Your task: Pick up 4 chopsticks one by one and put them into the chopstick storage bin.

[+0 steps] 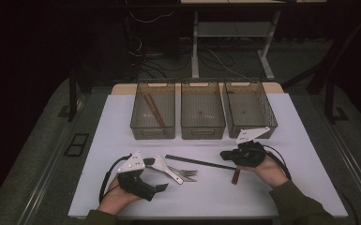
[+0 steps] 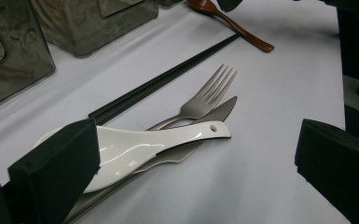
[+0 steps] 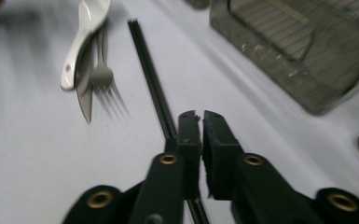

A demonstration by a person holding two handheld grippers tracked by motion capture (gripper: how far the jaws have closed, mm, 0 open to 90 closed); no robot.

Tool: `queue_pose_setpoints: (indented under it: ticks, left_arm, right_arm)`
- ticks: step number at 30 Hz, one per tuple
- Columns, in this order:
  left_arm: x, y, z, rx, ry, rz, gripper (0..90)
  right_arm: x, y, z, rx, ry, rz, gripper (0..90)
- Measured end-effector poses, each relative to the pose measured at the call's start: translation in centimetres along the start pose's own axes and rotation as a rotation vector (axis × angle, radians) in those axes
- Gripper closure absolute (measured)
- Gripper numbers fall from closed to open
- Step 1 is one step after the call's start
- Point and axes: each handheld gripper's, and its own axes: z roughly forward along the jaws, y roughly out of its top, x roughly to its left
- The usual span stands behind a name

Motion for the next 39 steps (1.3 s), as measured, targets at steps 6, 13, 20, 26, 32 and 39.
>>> queue_pose_setpoints:
  ticks: [6, 13, 20, 26, 32, 39]
  left_arm:
    - [0.1, -0.1, -0.1, 0.001, 0.0, 0.0, 0.0]
    - [0.1, -0.1, -0.1, 0.002, -0.001, -0.001, 0.0]
    - [0.1, -0.1, -0.1, 0.002, -0.004, -0.001, 0.0]
    - [0.1, -0.1, -0.1, 0.0, -0.004, -0.002, 0.0]
    - [0.1, -0.1, -0.1, 0.002, -0.004, -0.001, 0.0]
    - [0.1, -0.1, -0.1, 0.0, -0.002, -0.001, 0.0]
  right_arm:
    - [0.1, -0.4, 0.7, 0.063, 0.021, -0.035, 89.1]
    - [-0.5, -0.9, 1.3, 0.091, 0.037, -0.041, 83.6]
    - [-0.8, -1.4, 1.6, 0.12, 0.066, -0.056, 77.8]
    - [-0.6, -1.5, 2.1, 0.149, 0.075, -0.083, 77.8]
    - [-0.7, -1.5, 2.1, 0.156, 0.076, -0.121, 78.7]
    - [0.2, -1.4, 2.1, 0.173, 0.083, -0.162, 79.3]
